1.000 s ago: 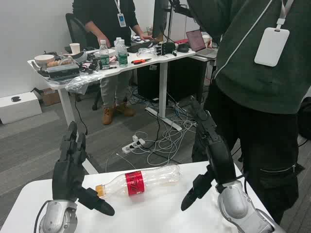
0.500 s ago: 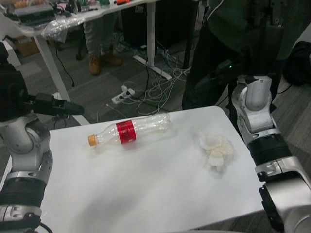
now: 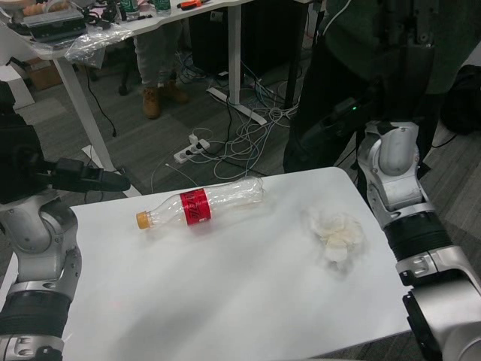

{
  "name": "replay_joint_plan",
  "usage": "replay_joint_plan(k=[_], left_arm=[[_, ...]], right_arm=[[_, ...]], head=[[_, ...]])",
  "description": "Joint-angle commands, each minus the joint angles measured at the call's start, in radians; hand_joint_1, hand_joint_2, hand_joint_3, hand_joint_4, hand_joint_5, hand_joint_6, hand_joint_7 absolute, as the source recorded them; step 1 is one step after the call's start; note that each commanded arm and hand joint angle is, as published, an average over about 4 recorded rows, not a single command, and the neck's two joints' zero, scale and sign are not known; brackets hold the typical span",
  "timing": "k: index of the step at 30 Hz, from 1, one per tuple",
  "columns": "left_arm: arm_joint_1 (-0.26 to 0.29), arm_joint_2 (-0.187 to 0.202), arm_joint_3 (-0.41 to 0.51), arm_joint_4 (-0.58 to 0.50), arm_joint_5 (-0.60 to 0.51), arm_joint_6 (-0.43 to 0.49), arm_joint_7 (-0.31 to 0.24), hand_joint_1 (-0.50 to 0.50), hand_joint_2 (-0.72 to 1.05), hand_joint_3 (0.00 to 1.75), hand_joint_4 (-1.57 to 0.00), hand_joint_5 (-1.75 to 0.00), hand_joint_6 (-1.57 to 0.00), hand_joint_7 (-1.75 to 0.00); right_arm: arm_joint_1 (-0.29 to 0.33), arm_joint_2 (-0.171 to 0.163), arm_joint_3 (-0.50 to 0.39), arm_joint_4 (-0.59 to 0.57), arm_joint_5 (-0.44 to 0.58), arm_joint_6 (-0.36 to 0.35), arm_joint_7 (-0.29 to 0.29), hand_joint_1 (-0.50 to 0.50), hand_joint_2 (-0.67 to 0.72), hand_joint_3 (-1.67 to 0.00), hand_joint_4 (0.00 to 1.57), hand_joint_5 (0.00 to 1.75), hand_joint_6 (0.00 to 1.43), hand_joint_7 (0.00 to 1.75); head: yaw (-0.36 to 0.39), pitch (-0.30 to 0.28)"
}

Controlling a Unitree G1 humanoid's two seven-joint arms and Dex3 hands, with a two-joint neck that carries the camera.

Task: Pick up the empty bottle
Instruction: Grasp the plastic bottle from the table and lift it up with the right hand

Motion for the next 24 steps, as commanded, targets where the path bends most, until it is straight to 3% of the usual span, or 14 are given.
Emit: replay_joint_plan(k=[1,8,13,20,24], left_arm=[[0.024,0.023,0.008,-0.028,-0.015,0.042,-0.024,-0.5,-0.72,0.0,0.0,0.0,0.0,0.0],[0.033,0.034,0.017,-0.041,-0.037,0.142,-0.134,-0.5,-0.72,0.0,0.0,0.0,0.0,0.0],[0.034,0.036,0.032,-0.041,-0.043,0.233,-0.247,-0.5,-0.72,0.0,0.0,0.0,0.0,0.0],[0.025,0.036,0.034,-0.014,-0.041,0.241,-0.283,-0.5,-0.72,0.0,0.0,0.0,0.0,0.0],[0.024,0.034,0.034,-0.009,-0.042,0.241,-0.289,-0.5,-0.72,0.0,0.0,0.0,0.0,0.0]], right_arm=[[0.018,-0.003,0.005,-0.009,-0.003,0.028,0.018,-0.38,0.72,0.0,0.0,0.0,0.0,0.0],[0.028,-0.023,0.023,-0.04,-0.025,0.135,0.106,-0.38,0.66,0.0,0.0,0.0,0.0,0.0],[0.025,-0.049,0.07,-0.057,-0.056,0.225,0.171,-0.38,0.63,0.0,0.0,0.0,0.0,0.0],[-0.018,-0.065,0.154,-0.07,-0.117,0.315,0.225,-0.33,0.58,0.0,0.0,0.0,0.0,0.0],[-0.054,-0.067,0.202,-0.104,-0.205,0.406,0.28,-0.31,0.53,0.0,0.0,0.0,0.0,0.0]], head=[[-0.005,-0.003],[-0.018,-0.02],[-0.033,-0.045],[-0.064,-0.034],[-0.081,-0.035]])
